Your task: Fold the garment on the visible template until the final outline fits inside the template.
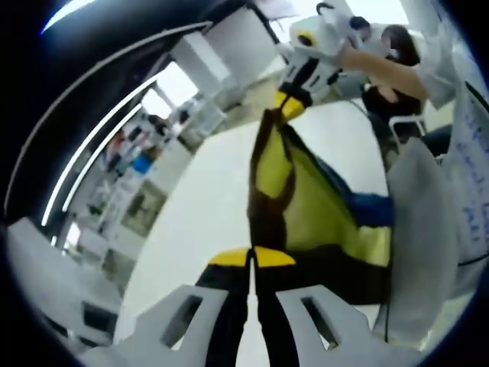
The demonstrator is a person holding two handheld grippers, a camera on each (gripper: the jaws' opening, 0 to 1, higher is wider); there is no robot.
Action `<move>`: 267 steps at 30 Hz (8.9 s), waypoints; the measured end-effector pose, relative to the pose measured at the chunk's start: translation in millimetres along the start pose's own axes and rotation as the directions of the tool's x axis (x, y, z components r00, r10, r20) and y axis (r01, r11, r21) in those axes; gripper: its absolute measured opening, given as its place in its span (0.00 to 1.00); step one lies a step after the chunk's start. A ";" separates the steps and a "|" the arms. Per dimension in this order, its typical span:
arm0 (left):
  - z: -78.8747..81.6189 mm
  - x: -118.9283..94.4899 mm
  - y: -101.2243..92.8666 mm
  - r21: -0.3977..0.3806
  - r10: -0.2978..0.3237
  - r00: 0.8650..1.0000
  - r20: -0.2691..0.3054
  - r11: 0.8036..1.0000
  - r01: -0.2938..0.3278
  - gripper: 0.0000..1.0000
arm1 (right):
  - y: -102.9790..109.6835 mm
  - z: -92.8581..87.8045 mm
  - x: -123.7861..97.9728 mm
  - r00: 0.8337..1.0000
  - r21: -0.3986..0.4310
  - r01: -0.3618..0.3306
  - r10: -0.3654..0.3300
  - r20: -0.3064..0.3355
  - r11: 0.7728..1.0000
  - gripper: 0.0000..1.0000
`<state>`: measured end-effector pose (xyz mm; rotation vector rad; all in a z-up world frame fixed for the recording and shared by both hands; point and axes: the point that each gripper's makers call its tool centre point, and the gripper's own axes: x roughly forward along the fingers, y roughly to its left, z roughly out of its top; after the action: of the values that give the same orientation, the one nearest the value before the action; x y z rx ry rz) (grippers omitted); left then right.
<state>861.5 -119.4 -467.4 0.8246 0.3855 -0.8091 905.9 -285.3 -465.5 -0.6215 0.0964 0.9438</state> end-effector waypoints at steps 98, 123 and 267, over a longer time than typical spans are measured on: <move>-170.9 260.9 45.7 -0.286 -0.082 0.982 -0.169 0.958 0.031 0.00 | -37.4 -223.2 214.0 0.951 0.285 0.030 0.060 -0.302 0.958 0.02; -188.9 303.2 54.8 -0.352 -0.033 0.980 -0.196 0.935 -0.039 0.00 | -52.3 -265.4 240.9 0.924 0.230 0.084 0.010 -0.382 0.969 0.02; -115.2 15.5 -115.1 -0.615 0.090 0.992 0.083 0.789 -0.020 0.87 | 143.7 -117.6 -17.5 0.972 0.306 -0.024 0.094 -0.217 0.952 1.00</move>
<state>783.3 -85.1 -607.0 0.1742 0.4896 -0.6106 805.1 -299.8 -621.7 -0.4427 0.4600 0.8900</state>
